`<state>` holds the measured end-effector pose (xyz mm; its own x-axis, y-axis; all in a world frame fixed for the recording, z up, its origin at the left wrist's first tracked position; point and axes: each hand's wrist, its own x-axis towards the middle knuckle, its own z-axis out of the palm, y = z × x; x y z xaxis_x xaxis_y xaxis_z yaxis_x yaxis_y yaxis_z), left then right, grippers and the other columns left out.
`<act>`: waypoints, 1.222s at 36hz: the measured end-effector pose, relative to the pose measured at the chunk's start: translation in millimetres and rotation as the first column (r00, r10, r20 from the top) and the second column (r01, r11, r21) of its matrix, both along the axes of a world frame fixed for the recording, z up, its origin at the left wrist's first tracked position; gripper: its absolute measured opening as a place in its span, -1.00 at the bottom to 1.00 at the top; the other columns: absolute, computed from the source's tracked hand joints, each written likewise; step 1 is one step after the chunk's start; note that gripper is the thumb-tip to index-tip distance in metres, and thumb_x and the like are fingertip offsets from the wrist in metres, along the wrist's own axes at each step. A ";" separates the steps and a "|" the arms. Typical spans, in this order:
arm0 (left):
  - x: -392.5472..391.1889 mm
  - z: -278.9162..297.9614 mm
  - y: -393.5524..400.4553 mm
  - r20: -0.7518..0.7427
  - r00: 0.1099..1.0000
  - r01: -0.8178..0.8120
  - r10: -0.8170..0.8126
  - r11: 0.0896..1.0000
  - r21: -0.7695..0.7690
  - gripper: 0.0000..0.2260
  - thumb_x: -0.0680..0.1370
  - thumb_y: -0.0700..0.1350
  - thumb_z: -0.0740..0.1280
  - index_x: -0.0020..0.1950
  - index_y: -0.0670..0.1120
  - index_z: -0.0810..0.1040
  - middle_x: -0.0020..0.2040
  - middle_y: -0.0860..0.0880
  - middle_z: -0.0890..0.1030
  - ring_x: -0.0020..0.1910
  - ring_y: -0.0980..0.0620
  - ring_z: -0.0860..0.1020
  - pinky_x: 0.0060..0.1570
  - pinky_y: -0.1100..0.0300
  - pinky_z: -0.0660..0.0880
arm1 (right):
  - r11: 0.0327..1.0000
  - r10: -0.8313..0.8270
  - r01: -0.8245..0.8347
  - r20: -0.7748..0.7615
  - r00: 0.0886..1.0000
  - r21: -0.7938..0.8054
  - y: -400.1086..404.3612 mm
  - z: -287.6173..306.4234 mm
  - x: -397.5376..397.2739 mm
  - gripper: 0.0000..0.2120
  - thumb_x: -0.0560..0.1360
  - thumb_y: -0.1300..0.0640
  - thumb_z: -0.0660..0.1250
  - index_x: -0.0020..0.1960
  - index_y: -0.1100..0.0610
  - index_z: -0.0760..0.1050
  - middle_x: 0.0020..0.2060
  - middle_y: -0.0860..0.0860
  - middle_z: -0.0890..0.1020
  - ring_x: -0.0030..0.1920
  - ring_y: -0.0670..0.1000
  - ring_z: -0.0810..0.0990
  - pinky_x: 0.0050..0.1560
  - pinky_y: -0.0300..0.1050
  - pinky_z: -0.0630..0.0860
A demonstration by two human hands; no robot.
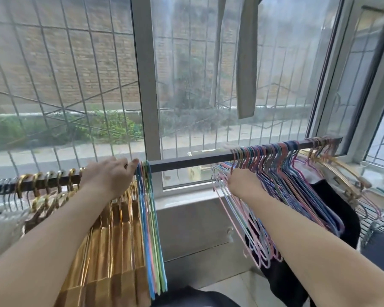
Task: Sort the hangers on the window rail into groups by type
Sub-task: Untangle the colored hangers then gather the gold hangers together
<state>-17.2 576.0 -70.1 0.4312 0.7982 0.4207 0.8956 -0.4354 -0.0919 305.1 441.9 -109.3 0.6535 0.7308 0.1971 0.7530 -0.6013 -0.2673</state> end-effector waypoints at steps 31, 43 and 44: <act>5.5 -2.3 -2.8 -0.019 0.999 -0.035 0.034 0.999 -0.015 -0.24 0.65 0.31 -0.33 0.42 -0.05 0.48 0.32 -0.12 0.59 0.27 -0.10 0.57 0.12 0.00 0.52 | 0.903 0.414 -0.427 -0.331 0.848 0.037 26.3 -12.0 -126.4 -0.62 0.67 -0.06 0.22 -0.25 0.12 0.45 -0.27 0.09 0.57 -0.24 0.11 0.54 -0.26 -0.08 0.39; 2.6 -0.7 -3.5 -0.009 1.000 -0.019 0.018 0.997 -0.077 -0.25 0.65 0.32 -0.31 0.46 -0.07 0.43 0.37 -0.12 0.55 0.36 -0.11 0.51 0.32 -0.10 0.47 | 0.906 0.399 -0.353 -0.746 0.534 0.232 42.3 -37.9 -163.4 -0.75 0.68 0.15 0.22 -0.11 0.25 0.52 -0.33 0.18 0.54 -0.36 0.10 0.51 -0.23 -0.02 0.54; 2.4 -1.4 -2.7 -0.005 1.000 -0.021 0.021 0.996 -0.082 -0.24 0.64 0.33 -0.32 0.46 -0.07 0.43 0.37 -0.12 0.55 0.37 -0.12 0.51 0.32 -0.11 0.46 | 0.905 0.403 -0.354 -0.743 0.534 0.236 41.4 -37.8 -163.2 -0.76 0.67 0.17 0.22 -0.11 0.26 0.53 -0.33 0.19 0.55 -0.34 0.11 0.51 -0.23 -0.03 0.55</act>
